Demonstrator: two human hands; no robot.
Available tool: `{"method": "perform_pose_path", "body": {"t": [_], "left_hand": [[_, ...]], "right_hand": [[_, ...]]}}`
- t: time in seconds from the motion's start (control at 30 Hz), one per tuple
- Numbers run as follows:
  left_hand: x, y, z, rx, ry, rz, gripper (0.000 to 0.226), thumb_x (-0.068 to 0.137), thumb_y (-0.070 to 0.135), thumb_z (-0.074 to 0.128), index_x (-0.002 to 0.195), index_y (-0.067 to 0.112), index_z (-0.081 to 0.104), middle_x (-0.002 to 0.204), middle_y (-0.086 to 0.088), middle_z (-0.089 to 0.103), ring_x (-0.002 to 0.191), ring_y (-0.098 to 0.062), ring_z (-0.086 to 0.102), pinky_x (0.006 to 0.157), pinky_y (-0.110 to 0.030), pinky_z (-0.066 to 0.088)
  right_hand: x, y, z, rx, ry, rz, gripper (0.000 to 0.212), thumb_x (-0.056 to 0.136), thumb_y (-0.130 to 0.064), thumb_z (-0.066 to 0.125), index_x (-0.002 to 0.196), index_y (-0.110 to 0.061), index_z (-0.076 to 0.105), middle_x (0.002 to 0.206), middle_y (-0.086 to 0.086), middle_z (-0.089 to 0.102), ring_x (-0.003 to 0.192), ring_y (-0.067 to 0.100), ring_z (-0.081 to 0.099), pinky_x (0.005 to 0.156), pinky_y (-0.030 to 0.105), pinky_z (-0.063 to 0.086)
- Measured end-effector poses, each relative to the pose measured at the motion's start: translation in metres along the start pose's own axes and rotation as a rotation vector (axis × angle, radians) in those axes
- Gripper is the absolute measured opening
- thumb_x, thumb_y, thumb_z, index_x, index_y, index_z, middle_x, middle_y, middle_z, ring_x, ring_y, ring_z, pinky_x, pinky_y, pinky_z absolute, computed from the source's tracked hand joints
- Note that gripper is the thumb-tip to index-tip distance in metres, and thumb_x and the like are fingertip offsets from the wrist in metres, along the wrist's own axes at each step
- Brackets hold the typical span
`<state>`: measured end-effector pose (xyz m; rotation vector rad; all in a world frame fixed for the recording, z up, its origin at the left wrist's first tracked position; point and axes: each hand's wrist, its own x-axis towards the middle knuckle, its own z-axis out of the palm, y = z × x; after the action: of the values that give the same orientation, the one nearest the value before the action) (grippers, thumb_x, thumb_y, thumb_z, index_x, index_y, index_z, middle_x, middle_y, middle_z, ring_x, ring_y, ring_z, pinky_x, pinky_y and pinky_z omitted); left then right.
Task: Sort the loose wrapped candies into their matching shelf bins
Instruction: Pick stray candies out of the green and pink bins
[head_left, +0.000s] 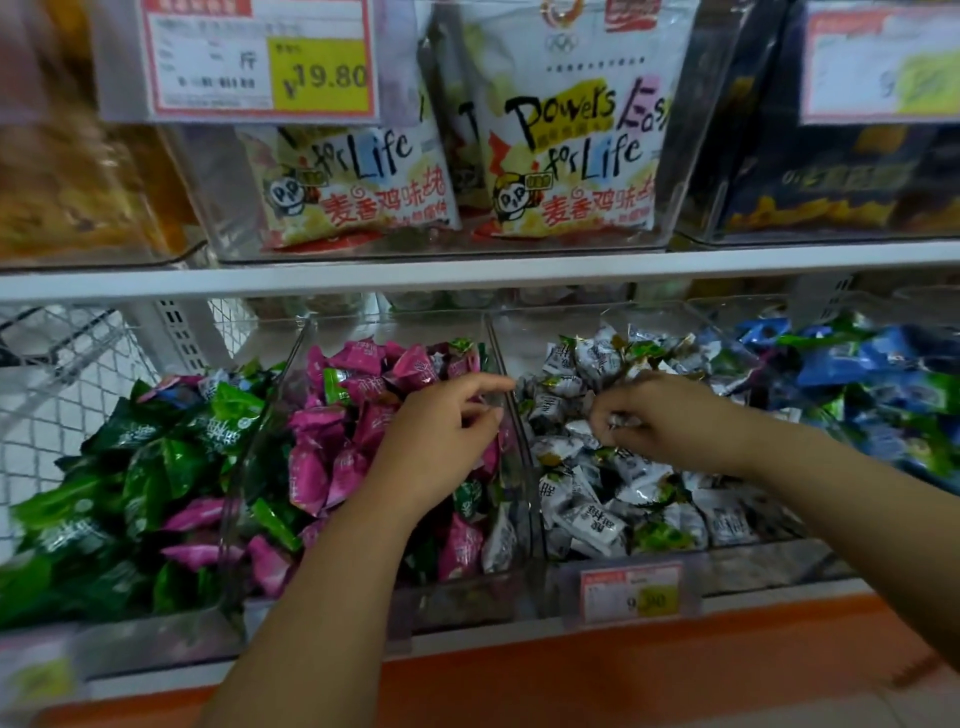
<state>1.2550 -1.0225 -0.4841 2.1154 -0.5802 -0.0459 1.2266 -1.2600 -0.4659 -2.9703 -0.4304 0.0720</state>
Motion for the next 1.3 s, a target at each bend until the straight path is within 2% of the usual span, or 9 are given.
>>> {"method": "perform_pose_path", "body": {"t": [0.13, 0.3, 0.4, 0.53, 0.6, 0.9, 1.07, 1.2, 1.3], "left_hand": [[0.000, 0.001, 0.000, 0.012, 0.001, 0.000, 0.030, 0.096, 0.024, 0.053, 0.119, 0.044, 0.055, 0.123, 0.006, 0.060, 0.112, -0.002, 0.055, 0.066, -0.014, 0.042], [-0.003, 0.006, 0.001, 0.086, 0.025, 0.019, 0.029, 0.096, 0.025, 0.052, 0.121, 0.041, 0.056, 0.121, 0.004, 0.063, 0.097, -0.008, 0.062, 0.066, -0.023, 0.050], [-0.003, 0.019, 0.004, 0.163, 0.074, 0.085, 0.029, 0.096, 0.024, 0.052, 0.121, 0.038, 0.058, 0.110, -0.002, 0.068, 0.081, -0.023, 0.061, 0.063, -0.026, 0.045], [-0.004, 0.051, 0.015, 0.177, 0.048, 0.148, 0.027, 0.097, 0.024, 0.051, 0.120, 0.035, 0.059, 0.120, 0.012, 0.061, 0.102, -0.009, 0.059, 0.078, -0.017, 0.044], [-0.002, 0.065, 0.027, 0.168, -0.035, 0.158, 0.027, 0.097, 0.023, 0.051, 0.121, 0.032, 0.059, 0.125, 0.012, 0.059, 0.108, 0.000, 0.052, 0.081, -0.009, 0.038], [0.036, 0.127, 0.106, 0.260, -0.501, 0.248, 0.033, 0.094, 0.036, 0.056, 0.127, 0.036, 0.053, 0.145, 0.012, 0.042, 0.133, -0.009, 0.038, 0.103, -0.029, 0.035], [0.049, 0.132, 0.139, 0.482, -0.759, 0.282, 0.062, 0.084, 0.053, 0.061, 0.138, 0.031, 0.042, 0.152, 0.009, 0.026, 0.139, -0.012, 0.024, 0.113, -0.038, 0.026], [0.055, 0.119, 0.142, 0.633, -0.756, 0.352, 0.051, 0.084, 0.052, 0.062, 0.131, 0.039, 0.049, 0.152, 0.010, 0.022, 0.141, -0.013, 0.009, 0.116, -0.045, 0.011], [0.060, 0.108, 0.135, 0.593, -0.712, 0.363, 0.034, 0.086, 0.046, 0.063, 0.119, 0.039, 0.059, 0.141, 0.012, 0.036, 0.134, -0.012, 0.024, 0.110, -0.035, 0.018]], "right_hand": [[-0.009, 0.003, 0.003, 0.062, 0.010, 0.018, 0.016, 0.093, -0.026, 0.056, 0.088, -0.041, 0.054, 0.095, -0.005, 0.065, 0.085, 0.015, 0.060, 0.079, 0.040, 0.051], [-0.037, 0.001, 0.011, 0.154, 0.171, -0.004, 0.023, 0.095, -0.028, 0.053, 0.117, -0.031, 0.059, 0.134, -0.021, 0.043, 0.115, -0.002, 0.045, 0.094, 0.015, 0.037], [-0.058, 0.007, 0.000, 0.224, 0.328, 0.062, 0.028, 0.095, -0.024, 0.052, 0.121, -0.027, 0.061, 0.136, -0.018, 0.041, 0.115, -0.002, 0.044, 0.093, 0.016, 0.039], [-0.086, 0.026, -0.015, 0.250, 0.530, 0.213, 0.021, 0.094, -0.019, 0.056, 0.111, -0.019, 0.068, 0.120, -0.004, 0.062, 0.096, 0.013, 0.061, 0.078, 0.023, 0.047], [-0.101, 0.038, -0.013, 0.256, 0.569, 0.313, 0.021, 0.092, -0.020, 0.060, 0.112, -0.018, 0.067, 0.121, 0.000, 0.062, 0.106, 0.019, 0.060, 0.083, 0.024, 0.043], [-0.150, 0.062, 0.002, 0.338, 0.376, 0.400, 0.029, 0.089, -0.024, 0.064, 0.118, -0.026, 0.063, 0.148, -0.002, 0.039, 0.137, 0.014, 0.033, 0.108, 0.029, 0.030], [-0.150, 0.071, 0.007, 0.315, 0.393, 0.381, 0.031, 0.088, -0.022, 0.065, 0.119, -0.024, 0.065, 0.142, -0.001, 0.047, 0.131, 0.013, 0.040, 0.099, 0.018, 0.028], [-0.150, 0.074, 0.006, 0.391, 0.399, 0.366, 0.028, 0.087, -0.019, 0.066, 0.115, -0.022, 0.067, 0.134, -0.003, 0.053, 0.122, 0.011, 0.048, 0.093, 0.014, 0.031], [-0.150, 0.074, 0.006, 0.433, 0.402, 0.367, 0.025, 0.087, -0.018, 0.066, 0.112, -0.023, 0.068, 0.131, -0.005, 0.055, 0.112, 0.015, 0.056, 0.091, 0.021, 0.042]]}}
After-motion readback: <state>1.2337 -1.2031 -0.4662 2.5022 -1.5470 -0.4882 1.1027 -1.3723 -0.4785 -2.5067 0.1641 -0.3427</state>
